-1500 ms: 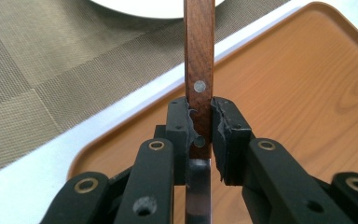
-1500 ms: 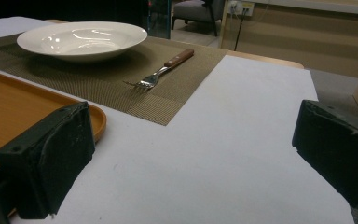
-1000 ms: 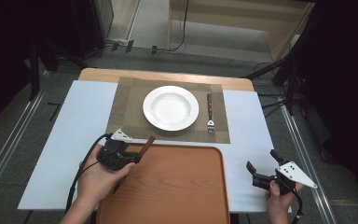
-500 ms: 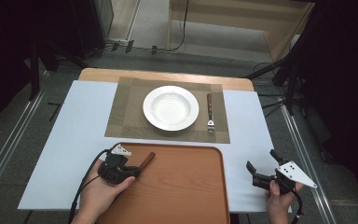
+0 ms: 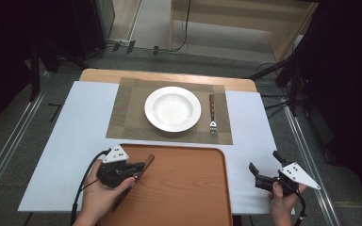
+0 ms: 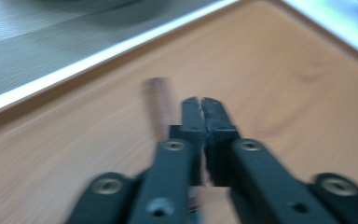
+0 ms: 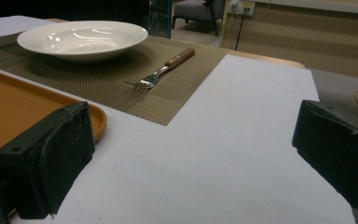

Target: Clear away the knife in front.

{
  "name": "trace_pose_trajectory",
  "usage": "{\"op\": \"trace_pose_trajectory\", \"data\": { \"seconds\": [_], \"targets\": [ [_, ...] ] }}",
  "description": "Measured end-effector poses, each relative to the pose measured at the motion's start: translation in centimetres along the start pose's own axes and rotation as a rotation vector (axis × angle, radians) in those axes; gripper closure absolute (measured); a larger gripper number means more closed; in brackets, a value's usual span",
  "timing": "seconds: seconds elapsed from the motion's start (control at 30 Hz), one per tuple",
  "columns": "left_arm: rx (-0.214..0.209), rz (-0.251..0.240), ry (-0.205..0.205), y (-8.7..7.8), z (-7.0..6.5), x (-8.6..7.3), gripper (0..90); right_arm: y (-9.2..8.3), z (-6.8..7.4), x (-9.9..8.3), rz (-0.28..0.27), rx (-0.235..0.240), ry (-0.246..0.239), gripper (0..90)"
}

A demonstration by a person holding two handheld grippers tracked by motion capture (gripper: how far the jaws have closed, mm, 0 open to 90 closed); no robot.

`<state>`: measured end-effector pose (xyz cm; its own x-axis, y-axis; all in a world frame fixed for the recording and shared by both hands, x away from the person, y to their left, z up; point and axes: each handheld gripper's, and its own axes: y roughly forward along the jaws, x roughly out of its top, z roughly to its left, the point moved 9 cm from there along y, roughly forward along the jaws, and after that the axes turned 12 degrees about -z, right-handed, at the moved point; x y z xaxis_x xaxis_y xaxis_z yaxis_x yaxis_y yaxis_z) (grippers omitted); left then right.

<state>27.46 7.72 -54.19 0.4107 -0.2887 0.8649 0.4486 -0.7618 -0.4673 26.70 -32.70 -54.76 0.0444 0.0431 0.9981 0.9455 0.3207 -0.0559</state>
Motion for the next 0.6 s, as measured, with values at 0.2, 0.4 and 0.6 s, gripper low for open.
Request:
{"op": "trace_pose_trajectory", "data": {
  "seconds": [0.2, 0.4, 0.6],
  "targets": [
    [0.102, 0.168, 0.093, 2.0, 0.1, -2.3, 88.8, 0.0, 0.0, 0.0, -0.002, -0.001, -0.001, 0.0],
    [0.108, 0.17, 0.048, 0.7, 1.3, -2.8, 89.0, 0.0, 0.0, 0.0, -0.002, 0.0, -0.002, 0.0],
    [0.121, 0.179, 0.035, -0.9, 2.2, -3.4, 88.9, 0.0, 0.0, 0.0, 0.002, 0.0, -0.003, 0.0]
  ]
}}
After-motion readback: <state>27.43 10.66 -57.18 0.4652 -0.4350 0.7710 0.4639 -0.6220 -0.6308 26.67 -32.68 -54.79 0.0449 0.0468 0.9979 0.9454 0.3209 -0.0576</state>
